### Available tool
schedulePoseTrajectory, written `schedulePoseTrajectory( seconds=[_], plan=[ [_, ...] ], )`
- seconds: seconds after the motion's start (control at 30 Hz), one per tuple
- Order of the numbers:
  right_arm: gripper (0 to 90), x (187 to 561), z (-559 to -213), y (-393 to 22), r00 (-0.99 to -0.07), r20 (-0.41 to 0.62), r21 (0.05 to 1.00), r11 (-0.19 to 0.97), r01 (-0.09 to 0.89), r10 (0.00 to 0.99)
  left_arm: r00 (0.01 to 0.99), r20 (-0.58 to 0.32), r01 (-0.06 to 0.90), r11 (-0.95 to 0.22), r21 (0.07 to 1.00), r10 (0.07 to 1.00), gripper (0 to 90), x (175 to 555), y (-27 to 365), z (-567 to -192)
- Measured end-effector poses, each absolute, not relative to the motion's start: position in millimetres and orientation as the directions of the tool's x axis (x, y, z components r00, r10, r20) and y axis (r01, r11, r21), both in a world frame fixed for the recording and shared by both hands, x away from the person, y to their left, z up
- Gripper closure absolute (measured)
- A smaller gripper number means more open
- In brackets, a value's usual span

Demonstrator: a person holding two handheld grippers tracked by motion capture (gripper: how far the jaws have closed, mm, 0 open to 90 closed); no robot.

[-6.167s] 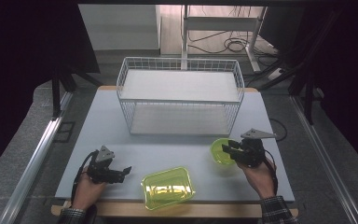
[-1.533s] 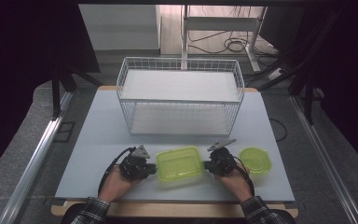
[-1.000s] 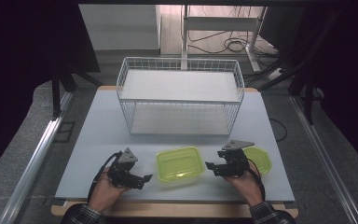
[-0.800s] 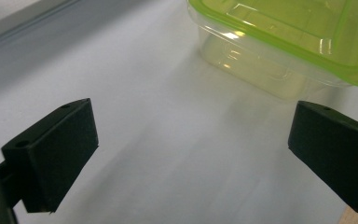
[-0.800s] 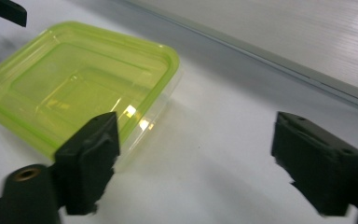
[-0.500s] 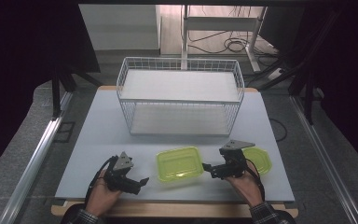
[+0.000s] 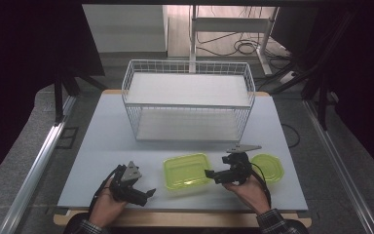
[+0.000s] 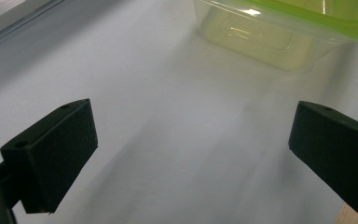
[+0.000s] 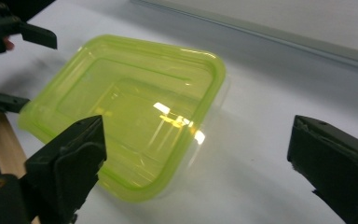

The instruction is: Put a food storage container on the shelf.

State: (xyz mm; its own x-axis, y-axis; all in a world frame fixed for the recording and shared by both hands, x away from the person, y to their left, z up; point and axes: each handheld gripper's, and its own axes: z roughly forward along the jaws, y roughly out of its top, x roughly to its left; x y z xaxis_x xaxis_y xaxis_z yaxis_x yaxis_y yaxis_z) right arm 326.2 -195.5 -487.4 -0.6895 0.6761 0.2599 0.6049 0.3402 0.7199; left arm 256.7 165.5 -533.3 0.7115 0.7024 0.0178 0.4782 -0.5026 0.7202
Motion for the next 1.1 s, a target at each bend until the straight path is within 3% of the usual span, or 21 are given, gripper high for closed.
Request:
schedulePoseTrajectory(
  seconds=[0.27, 0.47, 0.83, 1.1],
  plan=[
    [34.0, 336, -489, -191, -0.641, 0.358, 0.676, 0.285, 0.68, 0.679, 0.716, 0.017, 0.482, -0.511, 0.711, 0.698, 1.4, 257, 164, -534],
    [49.1, 346, -496, -190, -0.578, 0.435, 0.626, 0.229, 0.745, 0.691, 0.72, 0.016, 0.482, -0.515, 0.709, 0.694, 1.5, 257, 163, -534],
    [71.0, 356, -507, -191, -0.462, 0.585, 0.51, 0.141, 0.849, 0.666, 0.728, 0.028, 0.476, -0.534, 0.699, 0.685, 1.6, 256, 162, -535],
    [79.9, 360, -510, -192, -0.431, 0.682, 0.452, 0.122, 0.884, 0.591, 0.724, 0.032, 0.475, -0.532, 0.7, 0.689, 1.6, 256, 163, -534]
  ],
)
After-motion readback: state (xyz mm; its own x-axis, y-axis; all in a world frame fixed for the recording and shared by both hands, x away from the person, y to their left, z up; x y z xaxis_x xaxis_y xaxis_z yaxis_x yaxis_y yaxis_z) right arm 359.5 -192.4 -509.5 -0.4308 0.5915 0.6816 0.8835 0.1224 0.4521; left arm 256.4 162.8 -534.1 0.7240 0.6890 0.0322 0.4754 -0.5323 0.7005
